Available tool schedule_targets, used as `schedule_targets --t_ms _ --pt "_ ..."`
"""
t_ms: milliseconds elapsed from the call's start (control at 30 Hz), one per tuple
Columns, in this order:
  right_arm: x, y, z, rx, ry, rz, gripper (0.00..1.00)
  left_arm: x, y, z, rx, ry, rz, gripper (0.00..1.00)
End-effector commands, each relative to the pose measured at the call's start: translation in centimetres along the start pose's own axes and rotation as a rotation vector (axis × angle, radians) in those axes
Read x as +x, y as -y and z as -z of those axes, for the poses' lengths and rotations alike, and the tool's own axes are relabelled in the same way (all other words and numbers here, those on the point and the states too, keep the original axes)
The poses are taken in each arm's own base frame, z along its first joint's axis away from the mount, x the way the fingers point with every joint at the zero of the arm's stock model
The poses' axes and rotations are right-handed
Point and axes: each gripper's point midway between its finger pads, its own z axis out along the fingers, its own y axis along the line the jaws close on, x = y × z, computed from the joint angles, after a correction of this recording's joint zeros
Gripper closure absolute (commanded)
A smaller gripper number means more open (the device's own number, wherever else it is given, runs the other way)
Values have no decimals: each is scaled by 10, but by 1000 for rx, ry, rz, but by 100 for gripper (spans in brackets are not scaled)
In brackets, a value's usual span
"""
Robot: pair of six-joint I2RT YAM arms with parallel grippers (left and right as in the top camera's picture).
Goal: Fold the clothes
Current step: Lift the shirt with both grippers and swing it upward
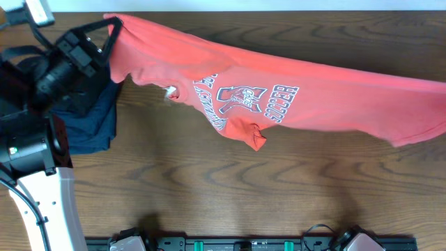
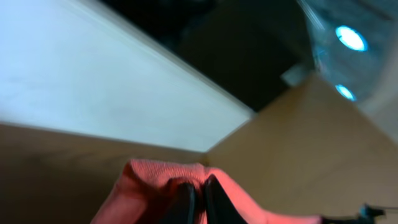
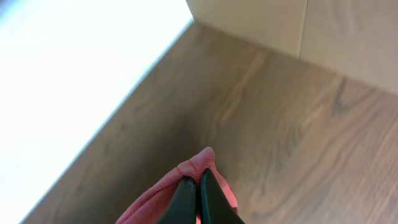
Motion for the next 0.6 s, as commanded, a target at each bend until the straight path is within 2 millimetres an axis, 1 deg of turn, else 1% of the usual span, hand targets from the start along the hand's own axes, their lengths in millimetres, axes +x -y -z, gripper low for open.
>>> schedule_targets --t_ms 0,100,167,200,300,400,500,567 --pt "-22 -1 22 9 83 33 99 3 38 12 114 -66 33 94" --pt "-21 -11 24 -37 61 65 99 8 44 13 138 -94 11 94" --pt "-15 -14 16 -50 21 80 99 13 42 9 152 -118 -9 94" --pt "-12 -13 10 -43 -5 82 99 14 40 7 155 -127 -7 94" --pt "7 -17 -19 -47 -128 127 99 25 30 -8 176 -185 15 94" --pt "27 -22 -50 -45 -248 172 99 37 16 -28 193 -244 70 94" --pt "42 -27 -71 -39 -327 204 99 50 2 -48 208 -298 107 95" --pt "46 -30 -78 -41 -345 208 99 55 -5 -56 209 -319 131 94"
